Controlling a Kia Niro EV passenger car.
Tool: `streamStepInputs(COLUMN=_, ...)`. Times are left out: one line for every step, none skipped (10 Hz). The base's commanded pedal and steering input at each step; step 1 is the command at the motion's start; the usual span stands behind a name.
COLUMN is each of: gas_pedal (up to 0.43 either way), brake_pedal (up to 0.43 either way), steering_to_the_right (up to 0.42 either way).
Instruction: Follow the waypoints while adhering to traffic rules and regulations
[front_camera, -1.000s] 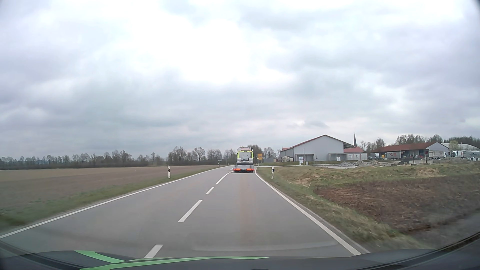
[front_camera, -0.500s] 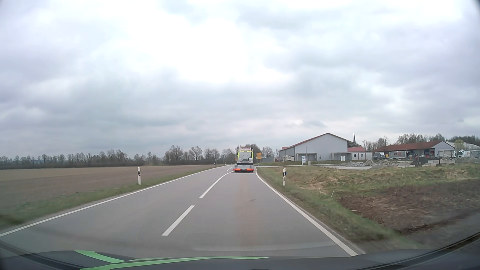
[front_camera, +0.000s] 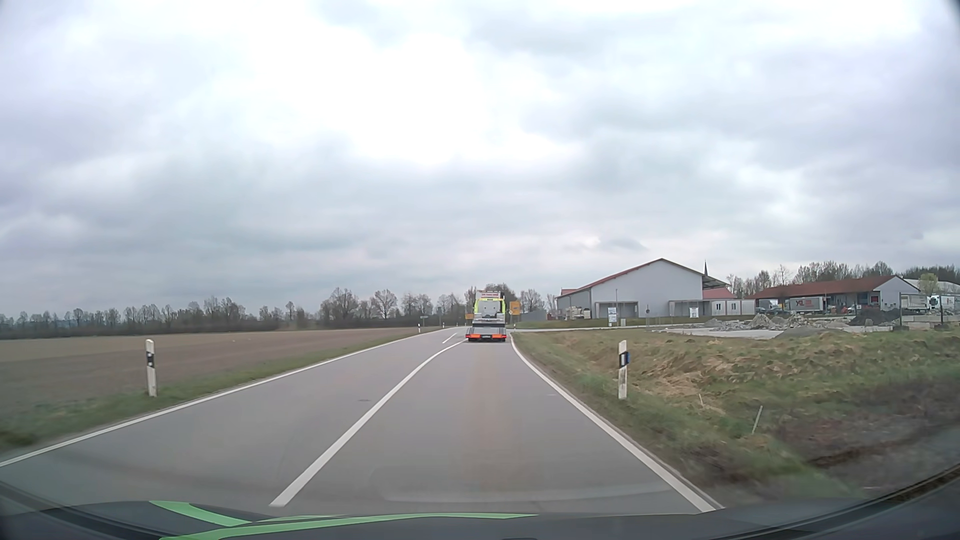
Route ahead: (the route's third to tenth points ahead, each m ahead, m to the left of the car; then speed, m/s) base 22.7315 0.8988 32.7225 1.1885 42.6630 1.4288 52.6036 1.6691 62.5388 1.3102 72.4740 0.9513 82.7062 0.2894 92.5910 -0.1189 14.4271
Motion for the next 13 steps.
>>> streamStepInputs(gas_pedal=0.098, brake_pedal=0.000, steering_to_the_right=0.005)
streamStepInputs(gas_pedal=0.098, brake_pedal=0.000, steering_to_the_right=0.005)
streamStepInputs(gas_pedal=0.098, brake_pedal=0.000, steering_to_the_right=0.005)
streamStepInputs(gas_pedal=0.098, brake_pedal=0.000, steering_to_the_right=0.005)
streamStepInputs(gas_pedal=0.098, brake_pedal=0.000, steering_to_the_right=0.005)
streamStepInputs(gas_pedal=0.098, brake_pedal=0.000, steering_to_the_right=0.005)
streamStepInputs(gas_pedal=0.098, brake_pedal=0.000, steering_to_the_right=0.005)
streamStepInputs(gas_pedal=0.098, brake_pedal=0.000, steering_to_the_right=0.005)
streamStepInputs(gas_pedal=0.098, brake_pedal=0.000, steering_to_the_right=0.005)
streamStepInputs(gas_pedal=0.110, brake_pedal=0.000, steering_to_the_right=0.005)
streamStepInputs(gas_pedal=0.110, brake_pedal=0.000, steering_to_the_right=0.004)
streamStepInputs(gas_pedal=0.110, brake_pedal=0.000, steering_to_the_right=0.005)
streamStepInputs(gas_pedal=0.110, brake_pedal=0.000, steering_to_the_right=0.005)
